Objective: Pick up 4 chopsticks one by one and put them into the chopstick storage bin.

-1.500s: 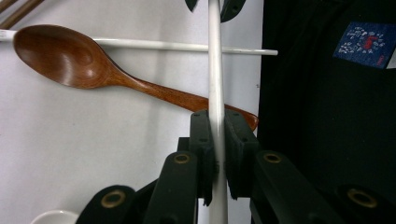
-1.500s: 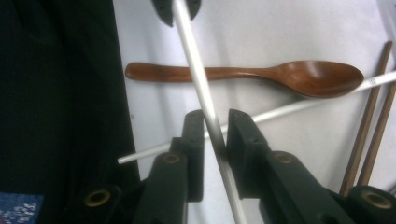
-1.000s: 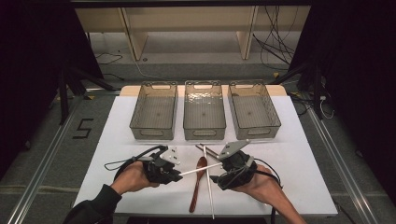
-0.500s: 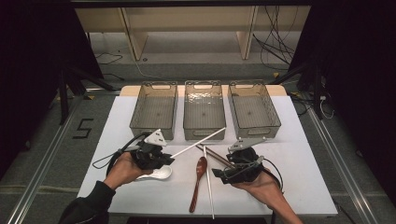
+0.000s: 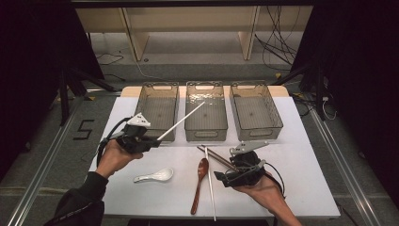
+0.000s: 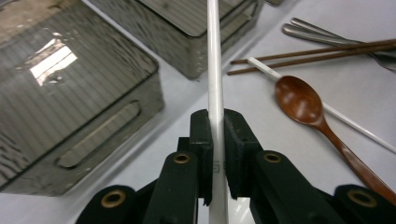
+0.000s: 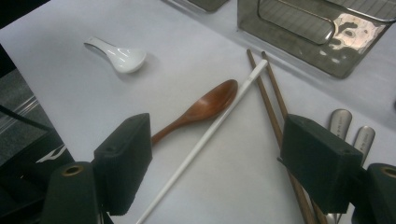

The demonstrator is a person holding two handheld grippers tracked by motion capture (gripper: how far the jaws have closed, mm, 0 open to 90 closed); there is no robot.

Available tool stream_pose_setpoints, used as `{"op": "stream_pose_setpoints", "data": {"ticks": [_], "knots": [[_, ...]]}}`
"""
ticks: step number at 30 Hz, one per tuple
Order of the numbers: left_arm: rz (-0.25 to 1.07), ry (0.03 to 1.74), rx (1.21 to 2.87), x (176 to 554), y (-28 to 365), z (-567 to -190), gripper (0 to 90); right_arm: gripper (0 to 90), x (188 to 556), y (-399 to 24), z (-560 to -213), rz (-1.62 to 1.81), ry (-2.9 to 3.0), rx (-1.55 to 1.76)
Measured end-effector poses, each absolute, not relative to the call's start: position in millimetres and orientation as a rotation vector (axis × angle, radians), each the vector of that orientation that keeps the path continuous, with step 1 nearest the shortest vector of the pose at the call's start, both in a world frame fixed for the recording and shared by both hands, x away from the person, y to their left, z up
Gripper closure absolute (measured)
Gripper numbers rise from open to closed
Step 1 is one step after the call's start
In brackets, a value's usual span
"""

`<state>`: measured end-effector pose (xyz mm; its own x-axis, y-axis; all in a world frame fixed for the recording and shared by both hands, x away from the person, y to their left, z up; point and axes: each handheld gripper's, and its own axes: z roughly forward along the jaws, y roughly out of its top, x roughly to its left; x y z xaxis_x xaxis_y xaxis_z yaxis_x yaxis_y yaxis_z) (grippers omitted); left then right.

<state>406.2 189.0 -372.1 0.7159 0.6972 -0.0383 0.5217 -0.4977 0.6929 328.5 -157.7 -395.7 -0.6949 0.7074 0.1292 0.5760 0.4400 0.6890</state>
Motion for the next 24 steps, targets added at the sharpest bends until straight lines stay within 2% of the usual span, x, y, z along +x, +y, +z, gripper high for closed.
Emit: {"op": "stream_pose_setpoints", "data": {"ticks": [24], "knots": [[0.433, 1.183, 2.107, 488.4, 225.0, -377.7, 82.4, 25.3, 328.2, -162.5, -393.9, 1.135, 2.497, 1.145]]}}
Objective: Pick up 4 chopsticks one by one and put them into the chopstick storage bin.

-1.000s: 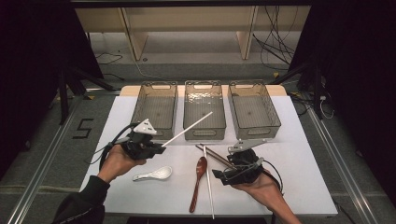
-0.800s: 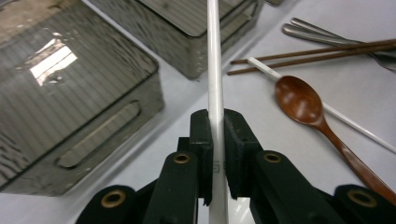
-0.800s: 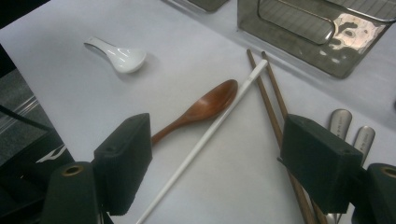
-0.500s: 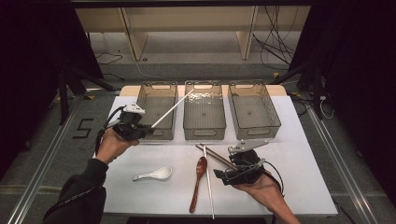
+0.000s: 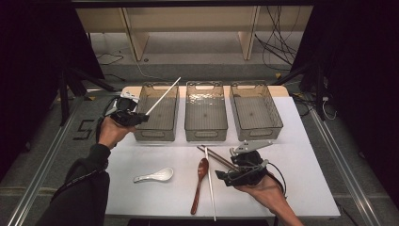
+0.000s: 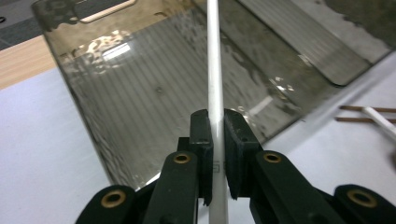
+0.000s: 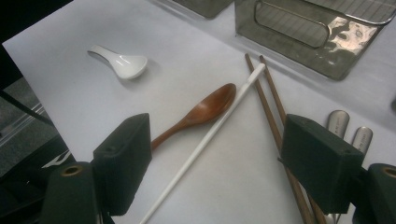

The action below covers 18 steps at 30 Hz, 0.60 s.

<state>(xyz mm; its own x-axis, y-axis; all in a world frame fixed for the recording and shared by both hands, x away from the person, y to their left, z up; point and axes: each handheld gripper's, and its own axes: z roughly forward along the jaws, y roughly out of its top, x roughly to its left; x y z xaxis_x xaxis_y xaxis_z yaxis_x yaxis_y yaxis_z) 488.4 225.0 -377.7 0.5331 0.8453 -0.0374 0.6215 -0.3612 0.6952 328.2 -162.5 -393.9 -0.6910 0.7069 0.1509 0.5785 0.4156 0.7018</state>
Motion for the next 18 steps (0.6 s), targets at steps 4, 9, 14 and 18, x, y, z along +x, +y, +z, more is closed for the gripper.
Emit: {"op": "stream_pose_setpoints", "data": {"ticks": [4, 9, 14, 18], "knots": [[0.436, 1.224, 2.093, 498.4, 228.8, -382.8, 82.4, 25.3, 327.8, -162.9, -393.1, 1.142, 2.497, 1.149], [0.439, 1.260, 2.094, 506.1, 232.6, -386.7, 82.4, 25.3, 327.7, -163.0, -393.6, 1.142, 2.502, 1.143], [0.436, 1.263, 2.098, 508.7, 230.0, -389.5, 82.4, 25.4, 328.1, -162.7, -393.7, 1.140, 2.505, 1.141], [0.428, 1.287, 2.095, 512.4, 229.7, -393.4, 82.3, 25.4, 327.7, -161.8, -393.7, 1.136, 2.516, 1.140]]}}
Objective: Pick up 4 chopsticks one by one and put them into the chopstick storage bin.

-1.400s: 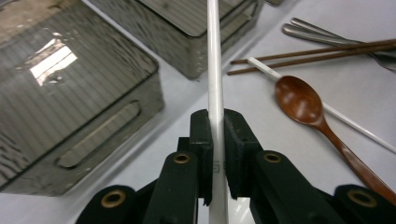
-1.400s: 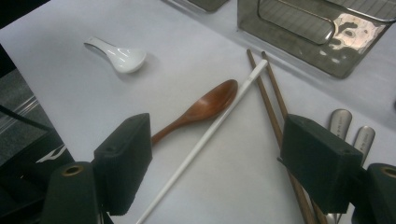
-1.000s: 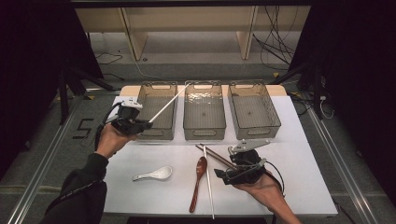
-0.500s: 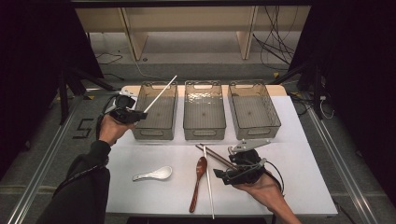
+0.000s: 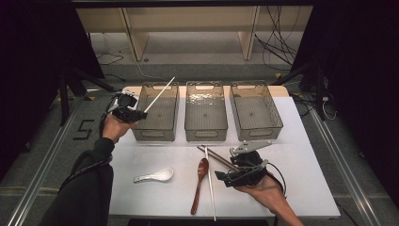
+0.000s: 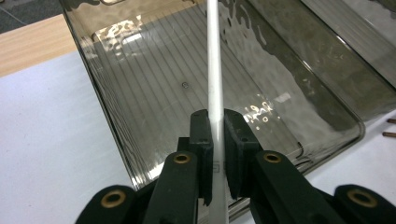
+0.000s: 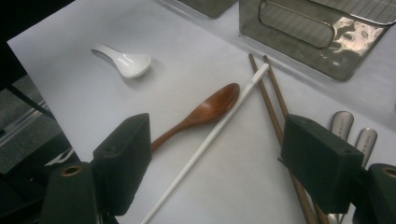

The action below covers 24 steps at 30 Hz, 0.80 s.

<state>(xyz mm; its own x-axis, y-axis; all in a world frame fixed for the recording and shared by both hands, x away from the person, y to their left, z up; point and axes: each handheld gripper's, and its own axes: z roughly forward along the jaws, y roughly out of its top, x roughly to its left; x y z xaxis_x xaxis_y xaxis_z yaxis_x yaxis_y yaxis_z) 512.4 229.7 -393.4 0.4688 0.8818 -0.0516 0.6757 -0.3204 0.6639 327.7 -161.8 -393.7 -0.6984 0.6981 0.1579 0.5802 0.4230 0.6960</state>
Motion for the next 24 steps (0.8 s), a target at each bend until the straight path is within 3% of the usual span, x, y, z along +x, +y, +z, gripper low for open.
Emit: {"op": "stream_pose_setpoints", "data": {"ticks": [13, 20, 24], "knots": [[0.399, 1.365, 2.086, 519.8, 227.1, -408.2, 80.9, 25.9, 327.5, -161.3, -394.4, 1.145, 2.525, 1.132], [0.394, 1.367, 2.090, 514.0, 221.9, -400.5, 48.3, 26.2, 327.4, -160.7, -395.3, 1.136, 2.532, 1.130], [0.366, 1.306, 2.069, 500.8, 219.3, -390.0, 38.1, 26.3, 327.4, -160.8, -395.5, 1.119, 2.528, 1.138]]}}
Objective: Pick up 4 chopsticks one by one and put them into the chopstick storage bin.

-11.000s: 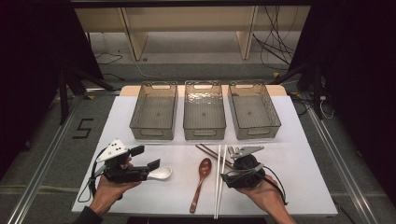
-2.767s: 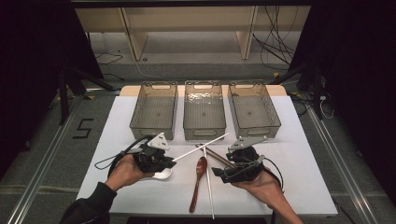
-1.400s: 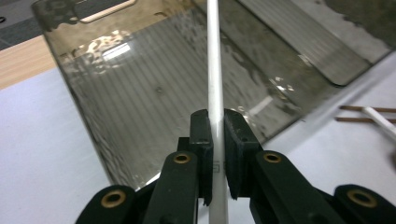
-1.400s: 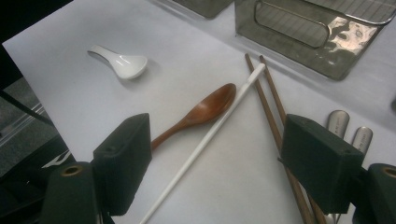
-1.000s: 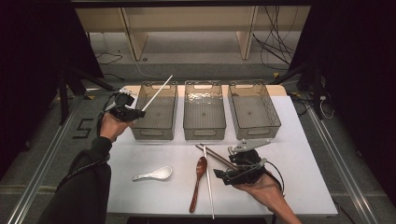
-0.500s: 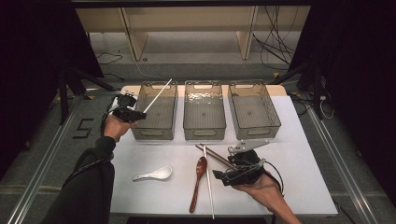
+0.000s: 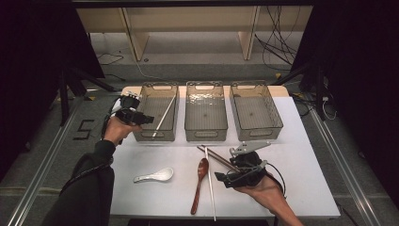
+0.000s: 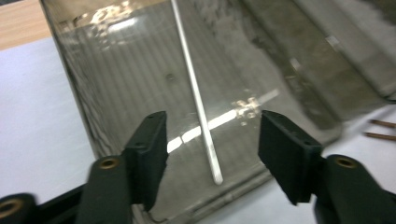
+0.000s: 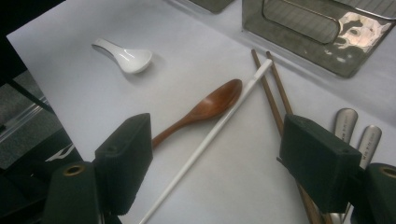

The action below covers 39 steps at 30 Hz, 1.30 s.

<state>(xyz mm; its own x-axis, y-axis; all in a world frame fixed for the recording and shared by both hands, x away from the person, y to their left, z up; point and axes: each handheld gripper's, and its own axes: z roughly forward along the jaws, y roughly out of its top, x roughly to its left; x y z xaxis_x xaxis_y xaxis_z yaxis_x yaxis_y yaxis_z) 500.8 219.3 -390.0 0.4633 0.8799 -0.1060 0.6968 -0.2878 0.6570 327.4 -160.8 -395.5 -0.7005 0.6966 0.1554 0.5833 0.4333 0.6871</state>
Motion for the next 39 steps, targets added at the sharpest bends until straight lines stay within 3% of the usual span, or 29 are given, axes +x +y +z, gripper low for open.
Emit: {"op": "stream_pose_setpoints", "data": {"ticks": [12, 39], "knots": [[0.290, 1.147, 2.038, 445.5, 203.4, -370.4, 21.9, 26.2, 327.8, -155.9, -399.6, 1.041, 2.543, 1.152], [0.298, 0.975, 1.992, 368.9, 183.6, -388.2, 15.7, 26.1, 331.4, -132.0, -425.7, 0.787, 2.650, 1.135]]}}
